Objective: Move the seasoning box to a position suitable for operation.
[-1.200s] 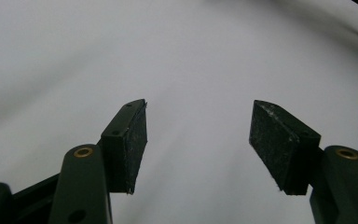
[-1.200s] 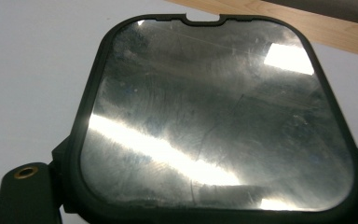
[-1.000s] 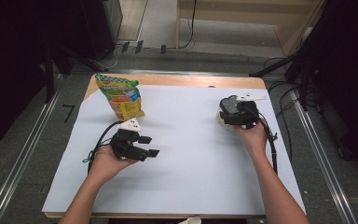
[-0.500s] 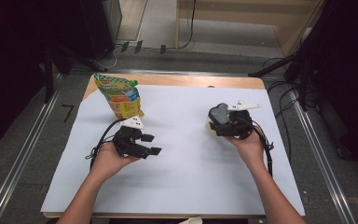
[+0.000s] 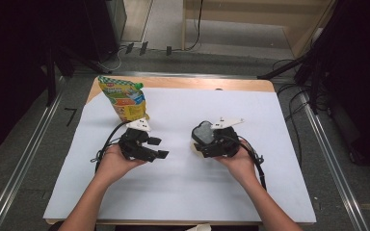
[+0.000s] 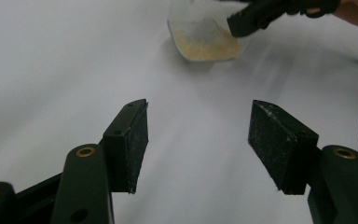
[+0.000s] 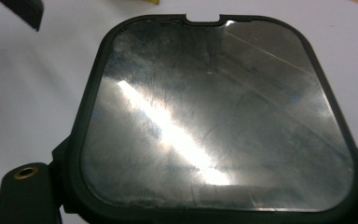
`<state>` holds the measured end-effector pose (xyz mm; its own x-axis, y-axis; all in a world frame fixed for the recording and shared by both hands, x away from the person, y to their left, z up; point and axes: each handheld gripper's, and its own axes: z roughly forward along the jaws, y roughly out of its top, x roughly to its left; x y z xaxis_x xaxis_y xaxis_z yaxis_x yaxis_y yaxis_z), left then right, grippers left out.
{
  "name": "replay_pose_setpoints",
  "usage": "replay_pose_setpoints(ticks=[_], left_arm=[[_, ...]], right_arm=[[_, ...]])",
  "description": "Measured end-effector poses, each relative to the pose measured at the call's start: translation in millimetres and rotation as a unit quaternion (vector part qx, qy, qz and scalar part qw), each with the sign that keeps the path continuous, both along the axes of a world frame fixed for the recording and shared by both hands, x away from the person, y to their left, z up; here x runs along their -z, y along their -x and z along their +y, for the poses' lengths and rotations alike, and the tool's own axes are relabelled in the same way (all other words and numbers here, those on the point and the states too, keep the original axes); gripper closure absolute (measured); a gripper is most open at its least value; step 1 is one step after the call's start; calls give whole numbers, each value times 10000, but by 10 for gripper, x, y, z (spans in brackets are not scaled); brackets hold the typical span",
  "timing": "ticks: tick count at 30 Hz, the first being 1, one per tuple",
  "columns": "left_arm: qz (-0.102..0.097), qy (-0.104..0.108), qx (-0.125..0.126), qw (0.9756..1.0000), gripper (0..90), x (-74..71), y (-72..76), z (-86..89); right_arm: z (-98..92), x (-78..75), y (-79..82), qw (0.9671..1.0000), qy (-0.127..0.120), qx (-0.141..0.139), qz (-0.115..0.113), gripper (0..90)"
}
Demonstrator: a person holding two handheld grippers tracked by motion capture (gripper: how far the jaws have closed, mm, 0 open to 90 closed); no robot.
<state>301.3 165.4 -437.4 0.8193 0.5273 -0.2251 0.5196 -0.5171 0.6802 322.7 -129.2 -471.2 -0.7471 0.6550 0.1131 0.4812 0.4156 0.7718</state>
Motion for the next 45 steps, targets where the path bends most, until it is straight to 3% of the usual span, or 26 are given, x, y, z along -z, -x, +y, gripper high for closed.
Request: replay_pose_setpoints(ticks=[4, 10, 15, 19, 26, 33, 41, 45], left_arm=[[11, 23, -17, 10000, 386, -4, 0, 19], [12, 10, -13, 10000, 386, 2, 1, 18], [21, -13, 12, 10000, 386, 6, 5, 5], [18, -30, 27, 10000, 386, 15, 7, -12], [35, -47, 42, 10000, 386, 21, 2, -17], [57, -20, 109, 9999, 385, 6, -34, -24], [166, 131, 276, 9994, 382, -126, -132, -35], [186, 147, 409, 9989, 379, -186, -234, -82]], right_arm=[[132, 41, 50, 9997, 95, -211, 28, 166], [223, 119, 89, 9994, 140, -312, 110, 165], [213, 166, 161, 9994, 149, -325, -34, 162], [212, 162, 157, 9993, 20, -329, 163, 125], [115, -13, 192, 9991, -220, -339, 132, 133], [-121, -223, 278, 9985, -448, -286, 154, 158], [-415, -279, 523, 9975, -599, -329, 186, 330], [-508, -235, 621, 9971, -607, -364, 283, 493]])
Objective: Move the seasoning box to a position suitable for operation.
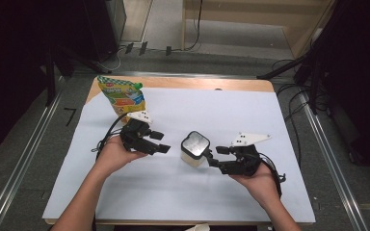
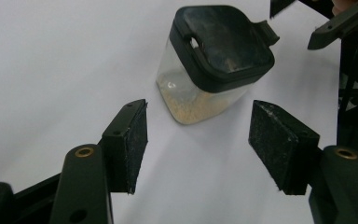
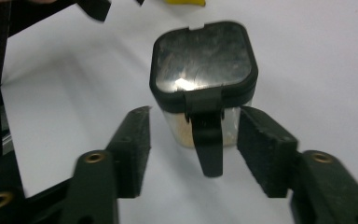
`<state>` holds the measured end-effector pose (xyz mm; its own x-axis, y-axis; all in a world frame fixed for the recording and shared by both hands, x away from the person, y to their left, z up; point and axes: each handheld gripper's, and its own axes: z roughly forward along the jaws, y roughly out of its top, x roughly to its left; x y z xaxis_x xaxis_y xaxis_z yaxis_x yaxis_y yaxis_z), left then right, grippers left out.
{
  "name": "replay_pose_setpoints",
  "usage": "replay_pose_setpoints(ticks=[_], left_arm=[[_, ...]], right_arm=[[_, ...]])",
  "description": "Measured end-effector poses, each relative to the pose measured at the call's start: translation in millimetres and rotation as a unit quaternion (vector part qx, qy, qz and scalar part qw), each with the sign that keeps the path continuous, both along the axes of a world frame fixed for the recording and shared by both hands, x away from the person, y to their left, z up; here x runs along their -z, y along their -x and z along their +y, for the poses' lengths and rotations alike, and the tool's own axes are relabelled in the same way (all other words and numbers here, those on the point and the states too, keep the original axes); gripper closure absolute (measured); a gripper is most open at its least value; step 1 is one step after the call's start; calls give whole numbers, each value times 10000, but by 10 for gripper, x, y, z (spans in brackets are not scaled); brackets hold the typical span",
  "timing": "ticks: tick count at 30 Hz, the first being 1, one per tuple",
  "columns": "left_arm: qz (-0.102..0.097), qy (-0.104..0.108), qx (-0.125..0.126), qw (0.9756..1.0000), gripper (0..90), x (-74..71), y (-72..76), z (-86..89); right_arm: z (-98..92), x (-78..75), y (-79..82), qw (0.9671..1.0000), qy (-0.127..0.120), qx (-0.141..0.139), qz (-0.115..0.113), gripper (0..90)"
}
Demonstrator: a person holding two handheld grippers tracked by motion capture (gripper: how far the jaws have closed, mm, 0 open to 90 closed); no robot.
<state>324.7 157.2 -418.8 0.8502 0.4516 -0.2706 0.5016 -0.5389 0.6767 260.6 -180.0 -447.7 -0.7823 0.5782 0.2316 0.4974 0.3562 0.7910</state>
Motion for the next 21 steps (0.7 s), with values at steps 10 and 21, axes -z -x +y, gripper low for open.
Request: replay_pose_setpoints(ticks=[10, 21], left_arm=[[187, 141, 93, 9997, 385, 94, -143, -112], [138, 149, 153, 9997, 358, 131, -149, -160]], right_arm=[[79, 250, 65, 9990, 168, -283, 317, 873], [176, 379, 16, 9984, 293, -193, 445, 900]])
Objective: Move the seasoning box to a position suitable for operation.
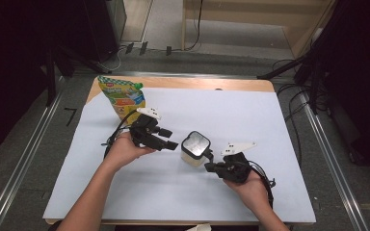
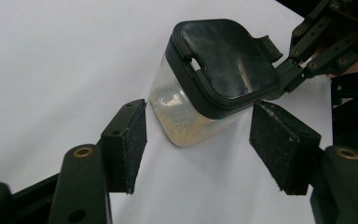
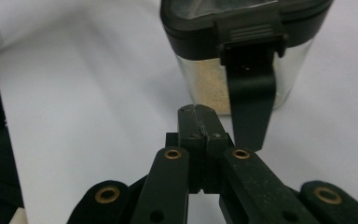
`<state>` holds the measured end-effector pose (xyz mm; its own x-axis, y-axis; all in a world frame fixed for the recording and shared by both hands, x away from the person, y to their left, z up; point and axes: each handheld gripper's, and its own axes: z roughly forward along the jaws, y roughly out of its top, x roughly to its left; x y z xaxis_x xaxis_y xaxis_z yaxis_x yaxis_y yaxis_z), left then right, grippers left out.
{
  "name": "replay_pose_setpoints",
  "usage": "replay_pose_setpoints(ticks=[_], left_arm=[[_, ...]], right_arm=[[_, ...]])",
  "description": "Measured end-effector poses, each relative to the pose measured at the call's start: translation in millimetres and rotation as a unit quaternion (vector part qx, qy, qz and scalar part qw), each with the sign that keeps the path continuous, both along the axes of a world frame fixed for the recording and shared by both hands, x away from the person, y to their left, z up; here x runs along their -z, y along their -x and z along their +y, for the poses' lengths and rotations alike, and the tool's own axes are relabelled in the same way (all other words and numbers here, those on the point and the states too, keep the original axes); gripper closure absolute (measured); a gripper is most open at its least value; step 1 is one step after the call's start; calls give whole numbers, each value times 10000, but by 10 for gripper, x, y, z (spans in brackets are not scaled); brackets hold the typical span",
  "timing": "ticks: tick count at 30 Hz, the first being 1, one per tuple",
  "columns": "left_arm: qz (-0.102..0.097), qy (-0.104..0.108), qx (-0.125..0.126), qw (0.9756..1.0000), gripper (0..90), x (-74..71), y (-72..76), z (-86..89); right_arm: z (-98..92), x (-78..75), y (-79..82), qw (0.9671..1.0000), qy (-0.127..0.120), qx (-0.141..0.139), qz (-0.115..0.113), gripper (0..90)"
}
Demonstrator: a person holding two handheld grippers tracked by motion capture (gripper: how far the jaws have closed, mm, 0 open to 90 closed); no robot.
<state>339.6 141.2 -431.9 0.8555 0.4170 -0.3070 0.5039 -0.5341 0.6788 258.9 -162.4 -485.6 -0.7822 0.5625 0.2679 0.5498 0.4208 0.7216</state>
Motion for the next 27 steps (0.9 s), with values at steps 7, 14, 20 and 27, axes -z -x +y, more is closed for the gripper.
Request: replay_pose_setpoints(ticks=[7, 14, 20, 27], left_arm=[[76, 65, 77, 9999, 318, 36, 12, -72], [-29, 105, 237, 9997, 272, 62, 48, -166], [-113, 112, 253, 9996, 241, 79, 59, -229], [-218, 66, 333, 9992, 182, 110, 58, -353]], right_arm=[[-114, 12, -94, 9998, 14, 201, 36, 900], [-187, 5, -182, 9994, 31, 353, 38, 900], [-267, -5, -269, 9988, -12, 482, 74, 900], [-307, -10, -324, 9986, 46, 533, 17, 900]])
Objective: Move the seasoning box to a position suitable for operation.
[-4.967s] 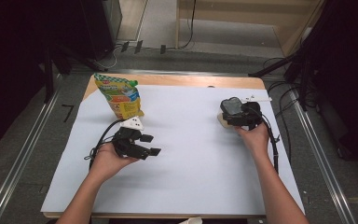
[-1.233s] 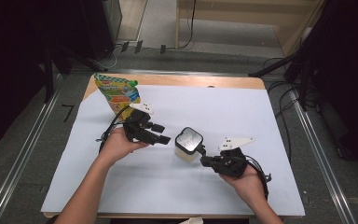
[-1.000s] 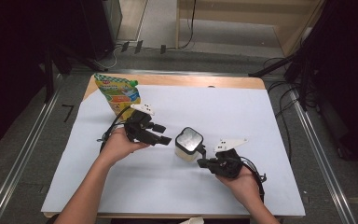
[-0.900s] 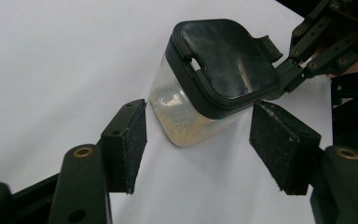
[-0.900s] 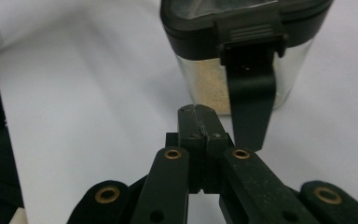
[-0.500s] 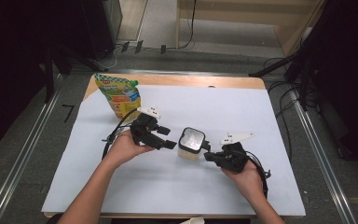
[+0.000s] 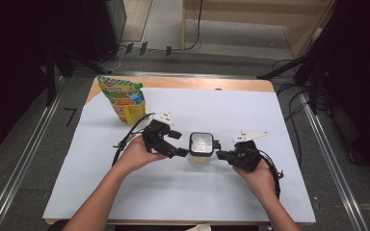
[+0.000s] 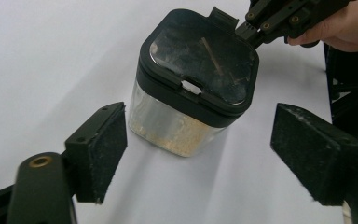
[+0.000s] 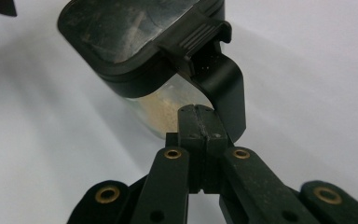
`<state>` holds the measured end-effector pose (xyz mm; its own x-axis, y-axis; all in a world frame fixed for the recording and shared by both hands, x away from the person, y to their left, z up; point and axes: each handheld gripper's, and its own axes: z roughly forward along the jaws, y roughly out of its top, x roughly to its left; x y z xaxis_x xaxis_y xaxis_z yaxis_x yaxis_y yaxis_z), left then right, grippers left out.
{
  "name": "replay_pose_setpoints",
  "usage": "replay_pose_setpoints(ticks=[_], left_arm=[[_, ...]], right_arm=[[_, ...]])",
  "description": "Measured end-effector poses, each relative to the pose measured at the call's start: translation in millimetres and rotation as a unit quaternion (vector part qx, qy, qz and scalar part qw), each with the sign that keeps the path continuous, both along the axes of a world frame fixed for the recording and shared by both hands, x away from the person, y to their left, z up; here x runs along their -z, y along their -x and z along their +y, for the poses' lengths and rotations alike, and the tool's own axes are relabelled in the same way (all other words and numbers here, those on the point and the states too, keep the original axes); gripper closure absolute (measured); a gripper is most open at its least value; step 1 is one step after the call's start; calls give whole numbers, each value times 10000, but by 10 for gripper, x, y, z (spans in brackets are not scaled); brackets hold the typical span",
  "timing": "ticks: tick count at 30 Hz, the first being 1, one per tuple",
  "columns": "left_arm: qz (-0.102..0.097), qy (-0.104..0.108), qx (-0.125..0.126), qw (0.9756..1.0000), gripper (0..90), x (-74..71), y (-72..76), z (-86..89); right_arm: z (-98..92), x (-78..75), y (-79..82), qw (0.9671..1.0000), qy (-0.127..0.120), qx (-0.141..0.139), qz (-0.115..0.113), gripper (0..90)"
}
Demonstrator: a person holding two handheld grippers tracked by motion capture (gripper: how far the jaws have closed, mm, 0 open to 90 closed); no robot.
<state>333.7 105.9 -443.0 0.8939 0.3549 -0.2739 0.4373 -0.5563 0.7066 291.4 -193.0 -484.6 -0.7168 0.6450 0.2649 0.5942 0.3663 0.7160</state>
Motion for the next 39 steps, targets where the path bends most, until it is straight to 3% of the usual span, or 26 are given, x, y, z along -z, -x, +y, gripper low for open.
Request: replay_pose_setpoints(ticks=[3, 10, 17, 23, 26, 30, 33, 39], left_arm=[[-69, -59, -25, 10000, 171, 14, -3, -43], [13, -127, 60, 9999, 171, 109, -22, -124], [-109, -182, 85, 9997, 184, 159, -13, -190], [-185, -226, 101, 9995, 191, 222, -3, -267], [-285, -271, 101, 9992, 184, 224, 5, -282], [-276, -268, 92, 9992, 185, 223, 4, -282], [-404, -287, 93, 9987, 191, 203, 17, -289], [-389, -285, 53, 9988, 196, 188, 25, -294]], right_arm=[[-22, -2, -35, 10000, -5, 66, 26, 900], [-87, -89, -8, 9999, -93, 105, -59, 900], [-184, -139, -16, 9991, -184, 330, -174, 900], [-143, -108, -49, 9992, -78, 358, -160, 900], [-133, -106, -52, 9991, -50, 389, -183, 900], [-132, -103, -53, 9990, -59, 398, -171, 900], [-129, -104, -51, 9989, -47, 423, -184, 900], [-126, -105, -48, 9989, -36, 429, -196, 900]])
